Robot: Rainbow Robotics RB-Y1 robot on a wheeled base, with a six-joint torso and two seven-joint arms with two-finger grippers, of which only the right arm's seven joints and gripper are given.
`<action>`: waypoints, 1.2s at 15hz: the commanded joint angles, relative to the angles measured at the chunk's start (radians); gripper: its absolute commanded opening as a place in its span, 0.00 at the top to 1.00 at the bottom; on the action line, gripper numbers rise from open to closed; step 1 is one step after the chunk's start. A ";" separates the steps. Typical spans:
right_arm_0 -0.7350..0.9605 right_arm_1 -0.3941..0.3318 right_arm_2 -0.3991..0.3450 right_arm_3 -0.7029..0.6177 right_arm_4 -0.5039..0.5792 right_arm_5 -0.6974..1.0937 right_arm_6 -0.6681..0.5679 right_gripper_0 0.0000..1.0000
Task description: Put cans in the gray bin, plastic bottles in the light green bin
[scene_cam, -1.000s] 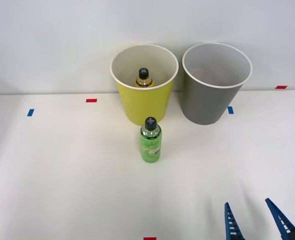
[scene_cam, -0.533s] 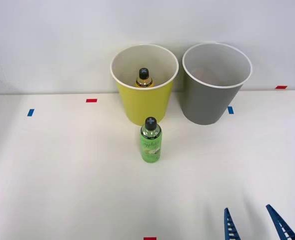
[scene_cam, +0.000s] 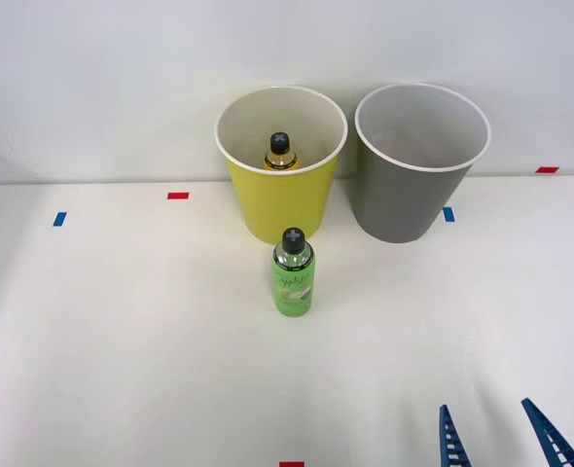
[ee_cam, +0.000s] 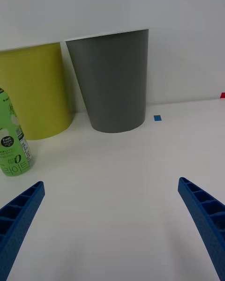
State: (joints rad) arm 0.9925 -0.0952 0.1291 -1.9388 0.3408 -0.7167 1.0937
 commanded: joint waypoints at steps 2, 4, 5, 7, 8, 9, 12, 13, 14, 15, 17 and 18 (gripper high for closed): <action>0.000 0.000 0.000 0.000 0.000 0.000 0.000 0.02; 0.000 0.000 0.000 0.000 0.000 0.000 0.000 0.02; 0.000 0.000 0.000 0.000 0.000 0.000 0.000 0.02; 0.000 0.000 0.000 0.000 0.000 0.000 0.000 0.02; 0.000 0.000 0.000 0.000 0.000 0.000 0.000 0.01; 0.000 0.000 0.000 0.000 0.000 0.000 0.000 0.02; 0.000 0.000 0.000 0.000 0.000 0.000 0.000 0.02; 0.000 0.000 0.000 0.000 0.000 0.000 0.000 0.02; 0.000 0.000 0.000 0.000 0.000 0.000 0.000 0.01; 0.000 0.000 0.000 0.000 0.000 0.000 0.000 0.02; 0.000 0.000 0.000 0.000 0.000 0.000 0.000 0.01; 0.000 0.000 0.000 0.000 0.000 0.000 0.000 0.01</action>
State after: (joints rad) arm 0.9925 -0.0951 0.1289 -1.9389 0.3407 -0.7165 1.0937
